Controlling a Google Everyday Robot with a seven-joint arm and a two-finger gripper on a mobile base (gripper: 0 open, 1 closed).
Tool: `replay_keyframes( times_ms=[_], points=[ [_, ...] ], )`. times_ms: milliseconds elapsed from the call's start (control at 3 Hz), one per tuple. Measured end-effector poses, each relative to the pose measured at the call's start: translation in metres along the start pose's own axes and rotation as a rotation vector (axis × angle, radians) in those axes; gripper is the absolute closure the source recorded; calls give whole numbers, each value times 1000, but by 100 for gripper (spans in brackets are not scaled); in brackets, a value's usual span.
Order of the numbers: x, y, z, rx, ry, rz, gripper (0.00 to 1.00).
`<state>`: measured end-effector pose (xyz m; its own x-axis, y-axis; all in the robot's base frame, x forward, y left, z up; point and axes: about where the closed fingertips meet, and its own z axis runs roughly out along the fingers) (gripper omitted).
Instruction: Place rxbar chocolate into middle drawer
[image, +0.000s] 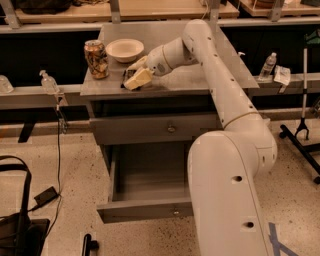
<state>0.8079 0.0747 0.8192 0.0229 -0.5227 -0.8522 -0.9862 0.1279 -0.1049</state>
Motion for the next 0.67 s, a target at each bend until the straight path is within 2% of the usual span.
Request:
replay_keyframes(
  times_ms=[333, 667],
  points=[
    [0, 0, 0, 0, 0, 0, 100],
    [0, 0, 0, 0, 0, 0, 83]
  ],
)
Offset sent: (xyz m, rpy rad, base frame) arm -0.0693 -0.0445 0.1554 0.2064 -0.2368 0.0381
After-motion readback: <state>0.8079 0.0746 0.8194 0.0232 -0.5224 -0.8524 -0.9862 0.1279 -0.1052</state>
